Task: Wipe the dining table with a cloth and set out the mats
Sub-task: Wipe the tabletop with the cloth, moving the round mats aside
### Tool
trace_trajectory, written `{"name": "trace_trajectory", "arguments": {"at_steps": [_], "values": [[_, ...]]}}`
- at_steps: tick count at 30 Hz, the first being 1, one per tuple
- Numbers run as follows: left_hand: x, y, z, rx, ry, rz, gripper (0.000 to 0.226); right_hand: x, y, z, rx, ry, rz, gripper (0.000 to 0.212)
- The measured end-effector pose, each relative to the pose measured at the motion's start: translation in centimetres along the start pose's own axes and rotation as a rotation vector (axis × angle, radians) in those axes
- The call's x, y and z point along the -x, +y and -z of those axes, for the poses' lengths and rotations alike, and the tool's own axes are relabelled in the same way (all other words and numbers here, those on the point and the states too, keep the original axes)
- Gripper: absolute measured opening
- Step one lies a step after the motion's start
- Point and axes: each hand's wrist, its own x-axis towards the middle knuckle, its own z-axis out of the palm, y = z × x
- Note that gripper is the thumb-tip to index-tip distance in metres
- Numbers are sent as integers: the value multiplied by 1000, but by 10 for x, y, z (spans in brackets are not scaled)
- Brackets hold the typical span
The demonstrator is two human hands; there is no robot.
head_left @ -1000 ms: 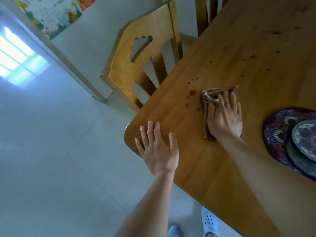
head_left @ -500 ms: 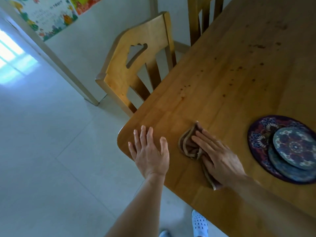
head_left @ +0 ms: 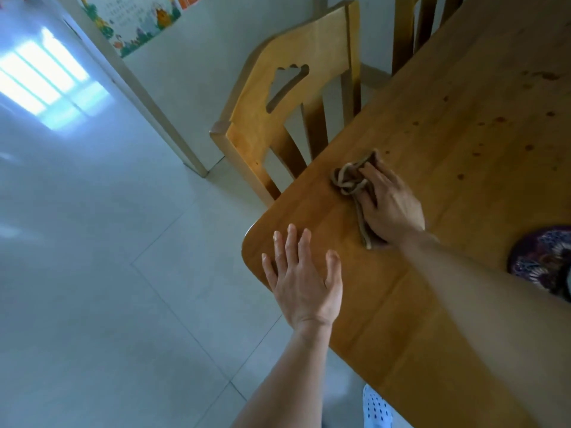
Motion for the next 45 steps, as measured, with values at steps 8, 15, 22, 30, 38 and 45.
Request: {"name": "trace_trajectory", "arguments": {"at_steps": [8, 15, 22, 30, 38, 45], "values": [[2, -3, 1, 144, 90, 32, 65, 102, -23, 1, -112, -253, 492, 51], [3, -1, 0, 152, 96, 23, 64, 151, 47, 44, 25, -356, 735, 44], [2, 1, 0, 172, 123, 9, 64, 76, 32, 30, 31, -35, 230, 47], [3, -5, 0, 252, 131, 35, 72, 87, -17, 2, 74, -34, 251, 50], [2, -7, 0, 281, 89, 59, 69, 211, -10, 29, -92, -226, 396, 44], [4, -8, -2, 277, 92, 31, 66, 209, -26, 60, -1113, -202, -362, 31]]}}
